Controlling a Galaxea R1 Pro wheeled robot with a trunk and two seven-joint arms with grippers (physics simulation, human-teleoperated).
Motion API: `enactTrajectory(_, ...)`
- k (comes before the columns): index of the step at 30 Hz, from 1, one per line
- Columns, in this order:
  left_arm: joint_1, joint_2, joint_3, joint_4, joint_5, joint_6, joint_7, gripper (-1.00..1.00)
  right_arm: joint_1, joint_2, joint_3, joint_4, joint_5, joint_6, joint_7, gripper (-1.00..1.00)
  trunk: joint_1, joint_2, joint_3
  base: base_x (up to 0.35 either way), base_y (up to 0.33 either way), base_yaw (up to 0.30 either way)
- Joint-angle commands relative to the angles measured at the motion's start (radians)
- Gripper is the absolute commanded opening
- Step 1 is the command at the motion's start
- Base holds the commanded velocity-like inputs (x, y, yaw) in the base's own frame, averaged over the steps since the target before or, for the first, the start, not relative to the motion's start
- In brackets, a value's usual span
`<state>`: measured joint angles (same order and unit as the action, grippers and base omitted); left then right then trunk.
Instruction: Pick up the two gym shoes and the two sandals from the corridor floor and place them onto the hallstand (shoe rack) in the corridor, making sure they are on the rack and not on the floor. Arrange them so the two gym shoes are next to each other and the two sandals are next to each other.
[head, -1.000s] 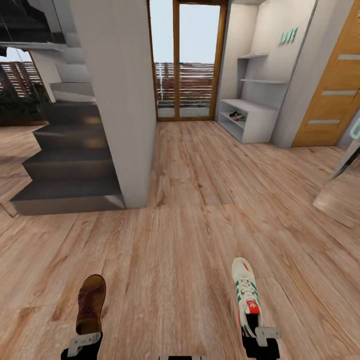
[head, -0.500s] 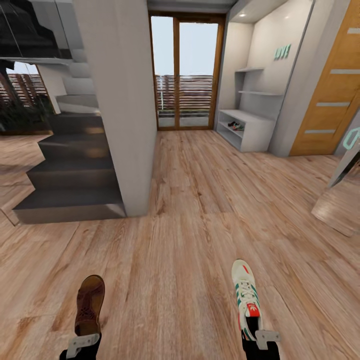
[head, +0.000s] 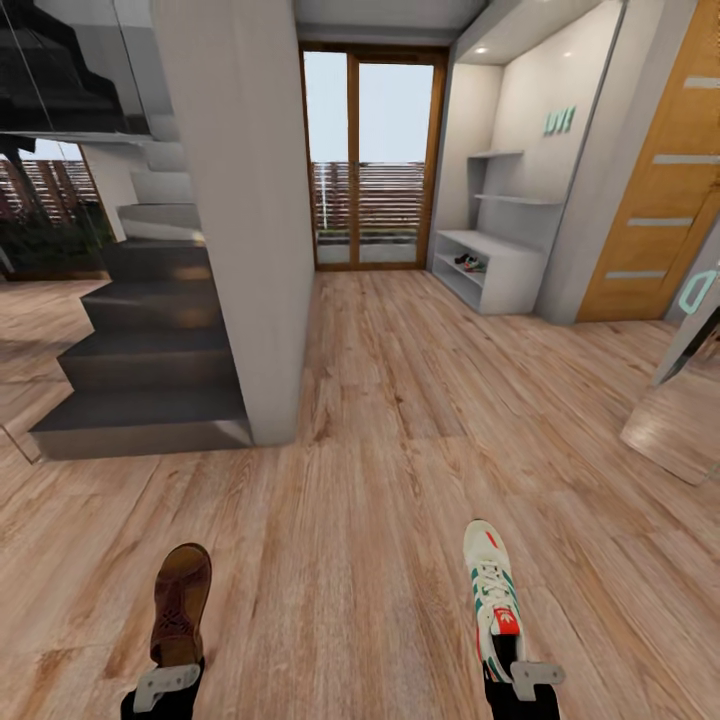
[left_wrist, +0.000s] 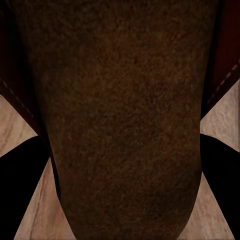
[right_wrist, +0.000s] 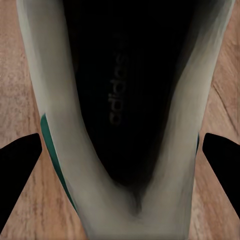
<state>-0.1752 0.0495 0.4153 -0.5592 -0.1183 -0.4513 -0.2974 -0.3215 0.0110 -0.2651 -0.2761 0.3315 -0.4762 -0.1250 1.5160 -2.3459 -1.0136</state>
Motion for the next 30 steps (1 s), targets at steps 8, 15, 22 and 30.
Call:
enactTrajectory(8,0.007,-0.005,0.007,-0.001,-0.011,-0.009,-0.011,-1.0,-0.001,0.001,-0.005,0.001,0.011,-0.002,-0.005,-1.0,0.0,0.0,0.012,0.0,0.0,0.0)
enactTrajectory(15,0.014,-0.008,0.006,-0.004,-0.009,-0.008,-0.003,-1.0,-0.001,0.002,-0.005,0.001,0.011,-0.002,-0.007,-1.0,0.0,0.0,0.017,0.159,0.0,0.0)
enactTrajectory(22,0.017,-0.011,0.004,-0.002,-0.008,-0.01,-0.002,-1.0,-0.001,0.002,-0.006,-0.001,0.009,-0.002,-0.009,-1.0,0.0,0.0,0.018,0.318,-0.044,0.0)
enactTrajectory(30,0.02,-0.011,0.003,-0.003,-0.008,-0.012,-0.004,-1.0,-0.001,0.001,-0.007,-0.002,0.009,-0.002,-0.01,-1.0,0.0,0.0,0.018,0.292,-0.143,-0.176)
